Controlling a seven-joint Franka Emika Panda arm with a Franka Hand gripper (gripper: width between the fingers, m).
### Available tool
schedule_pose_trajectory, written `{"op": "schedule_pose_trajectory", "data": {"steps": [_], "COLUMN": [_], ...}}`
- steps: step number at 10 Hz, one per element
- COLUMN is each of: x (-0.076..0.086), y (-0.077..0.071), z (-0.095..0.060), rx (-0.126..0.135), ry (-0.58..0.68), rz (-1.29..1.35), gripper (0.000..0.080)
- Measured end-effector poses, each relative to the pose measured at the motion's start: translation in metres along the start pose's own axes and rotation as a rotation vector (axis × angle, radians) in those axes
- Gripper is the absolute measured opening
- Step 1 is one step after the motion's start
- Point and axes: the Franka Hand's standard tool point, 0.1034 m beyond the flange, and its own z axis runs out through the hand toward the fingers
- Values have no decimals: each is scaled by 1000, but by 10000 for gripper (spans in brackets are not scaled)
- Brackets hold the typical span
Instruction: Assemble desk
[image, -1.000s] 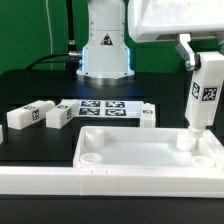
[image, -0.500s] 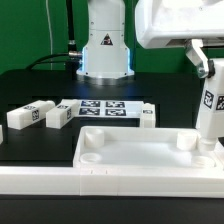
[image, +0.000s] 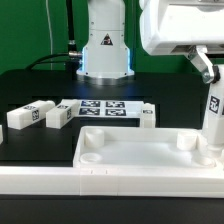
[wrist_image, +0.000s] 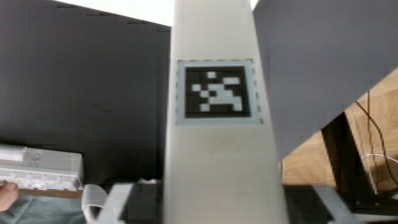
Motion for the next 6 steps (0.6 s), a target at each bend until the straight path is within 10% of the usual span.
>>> {"op": "schedule_pose_trajectory", "data": {"steps": [6], "x": [-8], "y": [9], "z": [3], "rx": [-7], "ry": [-14], "rz": [-21], "gripper": [290]}}
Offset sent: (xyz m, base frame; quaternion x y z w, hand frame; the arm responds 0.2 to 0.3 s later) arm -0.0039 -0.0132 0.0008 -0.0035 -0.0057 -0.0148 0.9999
